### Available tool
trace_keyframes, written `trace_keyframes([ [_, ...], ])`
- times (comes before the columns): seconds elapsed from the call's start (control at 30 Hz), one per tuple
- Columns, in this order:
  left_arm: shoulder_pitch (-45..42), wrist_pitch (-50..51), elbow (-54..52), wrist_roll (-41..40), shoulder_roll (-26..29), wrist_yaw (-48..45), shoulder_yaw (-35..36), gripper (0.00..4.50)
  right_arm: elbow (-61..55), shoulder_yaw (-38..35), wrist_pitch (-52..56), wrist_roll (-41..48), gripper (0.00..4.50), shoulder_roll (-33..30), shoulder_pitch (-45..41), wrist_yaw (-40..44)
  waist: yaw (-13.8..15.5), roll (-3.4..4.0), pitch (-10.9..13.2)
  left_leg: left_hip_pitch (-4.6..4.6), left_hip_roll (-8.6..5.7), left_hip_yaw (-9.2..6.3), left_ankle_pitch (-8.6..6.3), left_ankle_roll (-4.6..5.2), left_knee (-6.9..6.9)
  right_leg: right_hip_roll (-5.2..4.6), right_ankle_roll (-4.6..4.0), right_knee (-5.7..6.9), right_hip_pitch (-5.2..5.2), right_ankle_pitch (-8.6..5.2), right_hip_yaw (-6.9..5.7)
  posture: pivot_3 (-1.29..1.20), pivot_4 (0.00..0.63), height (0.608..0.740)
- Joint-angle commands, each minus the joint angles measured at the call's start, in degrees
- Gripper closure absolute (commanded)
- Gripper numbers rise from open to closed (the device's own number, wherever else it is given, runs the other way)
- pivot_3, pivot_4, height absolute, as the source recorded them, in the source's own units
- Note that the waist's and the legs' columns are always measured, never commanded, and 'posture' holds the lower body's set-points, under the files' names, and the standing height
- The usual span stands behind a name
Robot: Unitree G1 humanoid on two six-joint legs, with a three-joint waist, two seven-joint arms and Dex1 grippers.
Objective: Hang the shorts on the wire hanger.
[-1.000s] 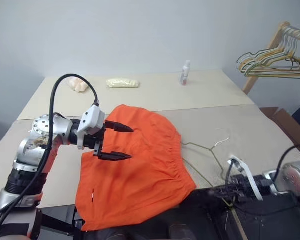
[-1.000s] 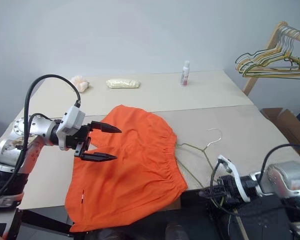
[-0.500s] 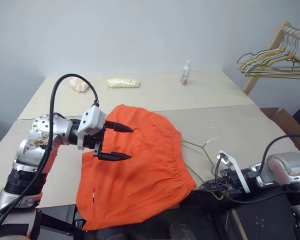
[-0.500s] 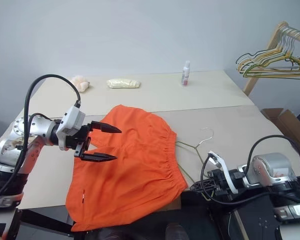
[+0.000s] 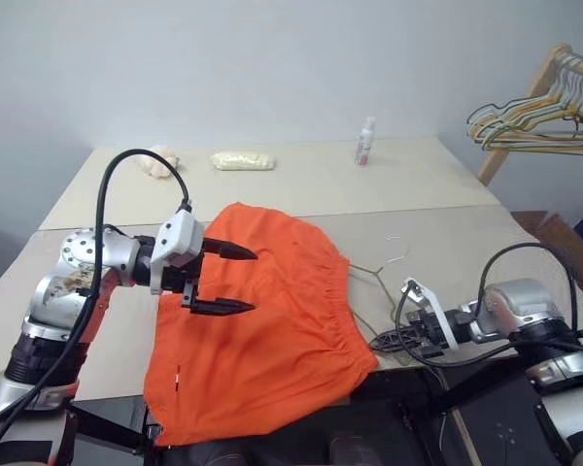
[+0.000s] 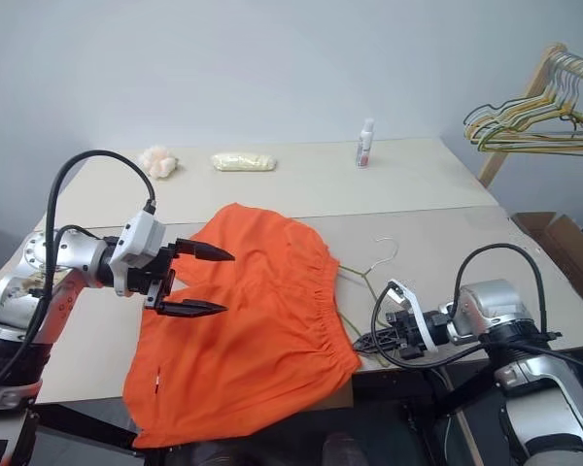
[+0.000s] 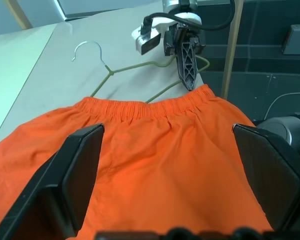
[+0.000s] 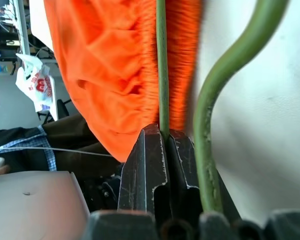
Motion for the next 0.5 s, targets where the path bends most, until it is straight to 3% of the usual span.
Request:
trace_keyframes([
  [0.03, -0.81, -0.54, -1.51, -0.75, 0.89, 0.24, 1.29, 0.03, 3.87, -1.37, -3.62, -2.58, 4.50, 1.16, -2.69, 0.02, -0.04, 0.00, -0.01, 0.01, 0.01, 0.00, 0.00, -0.01, 0.00, 0.00, -0.01, 0.00, 0.01, 0.01, 0.00, -0.09, 0.000, 0.740],
  [0.2, -1.32, -0.84, -0.79, -0.59, 1.16, 0.02, 1.30, 0.03, 0.43, -8.58, -7.10, -3.64, 4.50, 1.08, -3.13, -4.99, 0.34, 0.00, -0.01, -0.01, 0.00, -0.01, 0.01, -0.02, 0.00, -0.01, -0.01, 0.01, -0.01, 0.01, -0.02, -0.11, 0.000, 0.740],
  [0.33, -2.96, -1.75, 1.52, 0.23, 1.06, -0.47, 0.76, 0.03, -17.91, -14.82, -15.51, -6.11, 4.50, -1.07, 0.95, -12.33, 0.85, 0.03, 0.01, -0.09, 0.01, 0.00, 0.02, -0.04, 0.00, -0.01, -0.01, 0.09, -0.13, 0.01, -0.01, -0.14, 0.000, 0.740],
  [0.5, -8.40, -6.31, 9.23, 3.39, 1.93, -2.21, 0.21, 0.03, -39.49, -9.59, -23.85, -12.96, 4.50, -5.42, 2.90, -15.51, 0.71, 0.03, 0.01, -0.14, 0.01, 0.00, 0.02, -0.04, 0.01, -0.01, 0.00, 0.05, -0.18, 0.01, -0.04, -0.19, 0.000, 0.740],
])
